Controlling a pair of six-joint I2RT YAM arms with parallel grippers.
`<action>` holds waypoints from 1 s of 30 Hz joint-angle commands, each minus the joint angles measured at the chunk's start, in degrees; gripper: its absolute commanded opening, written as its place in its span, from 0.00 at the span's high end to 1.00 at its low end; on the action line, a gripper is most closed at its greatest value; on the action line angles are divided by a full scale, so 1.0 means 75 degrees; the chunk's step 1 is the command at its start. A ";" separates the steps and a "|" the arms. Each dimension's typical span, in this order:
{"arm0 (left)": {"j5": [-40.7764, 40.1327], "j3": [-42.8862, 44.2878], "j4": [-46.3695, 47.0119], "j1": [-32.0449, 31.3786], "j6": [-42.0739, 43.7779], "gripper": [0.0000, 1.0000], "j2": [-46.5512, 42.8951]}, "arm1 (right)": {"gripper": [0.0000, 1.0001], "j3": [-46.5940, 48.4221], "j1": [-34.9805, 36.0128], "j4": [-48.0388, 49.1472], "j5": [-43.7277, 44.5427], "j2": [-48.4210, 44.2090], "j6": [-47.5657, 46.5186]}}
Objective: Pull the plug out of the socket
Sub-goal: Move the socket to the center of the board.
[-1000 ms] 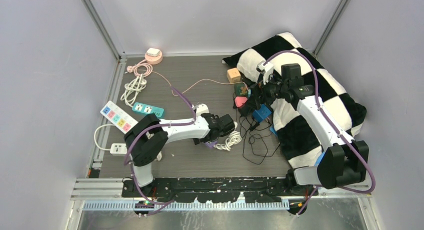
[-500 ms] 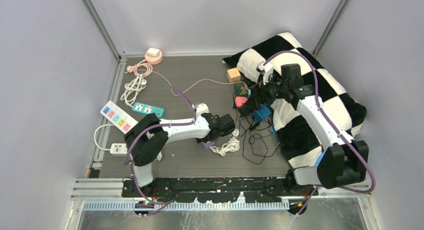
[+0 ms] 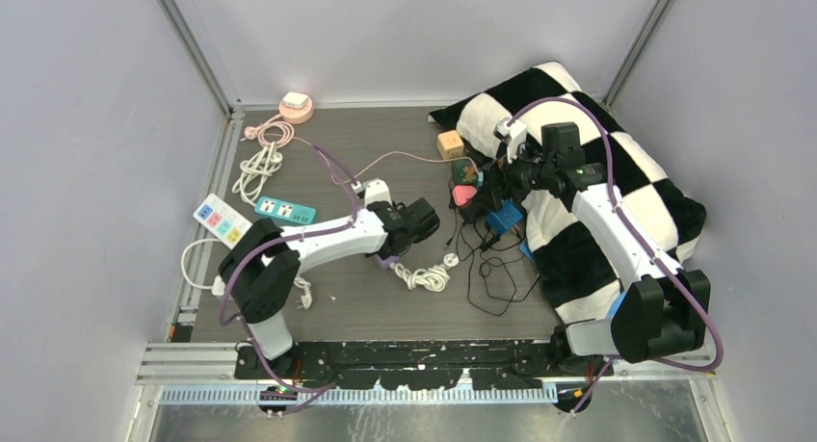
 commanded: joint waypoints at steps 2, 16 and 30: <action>-0.0709 0.0259 -0.0120 0.0576 0.0589 1.00 -0.0761 | 0.00 0.0116 0.0039 0.0057 -0.0159 -0.0029 0.0022; -0.0469 -0.0030 0.0836 0.2531 0.1267 1.00 -0.1360 | 0.00 0.0109 0.0033 0.0057 -0.0174 -0.0016 0.0025; 0.0415 0.0354 0.1561 0.4194 0.1719 1.00 -0.1119 | 0.00 0.0126 0.0033 0.0025 -0.0176 0.0029 -0.0007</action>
